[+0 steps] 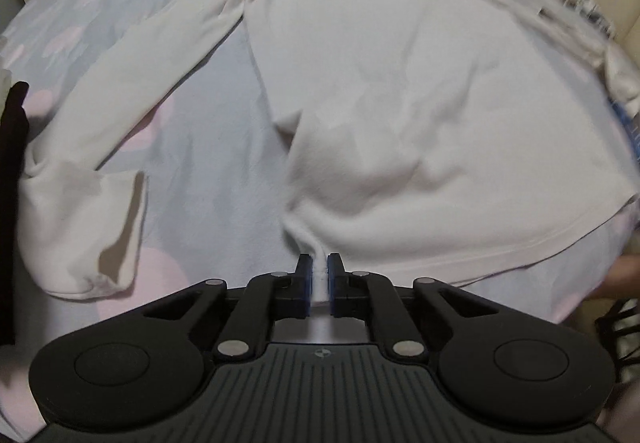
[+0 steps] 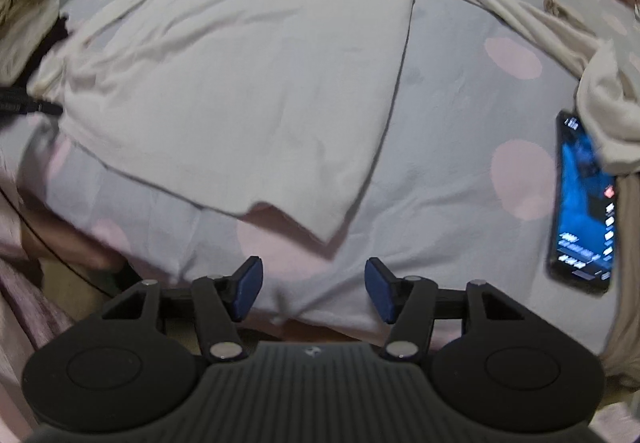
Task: Fold clothes
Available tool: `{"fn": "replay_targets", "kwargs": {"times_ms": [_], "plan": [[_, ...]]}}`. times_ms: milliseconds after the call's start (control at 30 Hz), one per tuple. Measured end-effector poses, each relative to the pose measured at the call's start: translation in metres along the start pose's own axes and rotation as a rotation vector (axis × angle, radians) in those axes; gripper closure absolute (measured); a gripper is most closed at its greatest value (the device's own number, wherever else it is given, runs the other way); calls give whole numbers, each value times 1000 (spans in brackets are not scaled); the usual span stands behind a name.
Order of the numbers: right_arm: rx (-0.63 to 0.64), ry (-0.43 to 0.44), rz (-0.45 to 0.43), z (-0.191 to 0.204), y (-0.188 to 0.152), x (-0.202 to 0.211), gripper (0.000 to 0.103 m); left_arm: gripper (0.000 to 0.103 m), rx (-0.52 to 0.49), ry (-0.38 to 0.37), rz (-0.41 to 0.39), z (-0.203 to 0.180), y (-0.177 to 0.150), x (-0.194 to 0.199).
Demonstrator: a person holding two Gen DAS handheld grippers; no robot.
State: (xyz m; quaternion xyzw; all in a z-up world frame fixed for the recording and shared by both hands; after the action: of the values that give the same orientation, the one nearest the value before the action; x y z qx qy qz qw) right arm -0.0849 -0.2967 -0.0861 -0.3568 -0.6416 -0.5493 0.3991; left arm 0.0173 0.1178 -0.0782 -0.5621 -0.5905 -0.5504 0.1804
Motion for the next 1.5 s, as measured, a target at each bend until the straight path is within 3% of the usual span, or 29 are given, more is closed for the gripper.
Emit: {"fn": "replay_targets", "kwargs": {"times_ms": [67,167,467,633,733,967,1167,1333,1500], "plan": [[-44,0,6,-1,1,-6,46,98,32,-25,-50,-1,1,15],[-76,-14,11,-3,2,-13,62,98,62,-38,-108,1,1,34],[-149,18,-27,-10,7,-9,71,98,62,-1,-105,1,-1,35],[-178,15,-1,-13,9,-22,92,98,75,8,-112,1,-1,34],[-166,-1,-37,-15,11,-9,101,98,86,-4,-135,-1,0,41],[-19,-101,-109,-22,31,42,101,99,118,-72,-178,-18,5,71],[341,-287,-122,-21,36,79,101,99,124,-66,-87,-33,-7,85],[500,-325,-72,-14,26,85,101,99,113,-38,-9,-36,-21,79],[564,-323,-9,-12,7,85,101,99,98,-35,69,-46,-38,72]]}}
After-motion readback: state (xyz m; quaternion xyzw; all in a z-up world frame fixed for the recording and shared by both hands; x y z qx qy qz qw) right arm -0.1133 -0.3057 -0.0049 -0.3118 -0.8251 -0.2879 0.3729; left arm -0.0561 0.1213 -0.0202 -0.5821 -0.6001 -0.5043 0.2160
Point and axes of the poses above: each gripper's, at about its wrist camera, not at the fingertips, and x roughly against the way its jaws point, z to its left, y to its top, the point moved 3 cm from there along -x, roughly the way its jaws point, and after that the axes turned 14 degrees about -y, right-handed, at the moved point
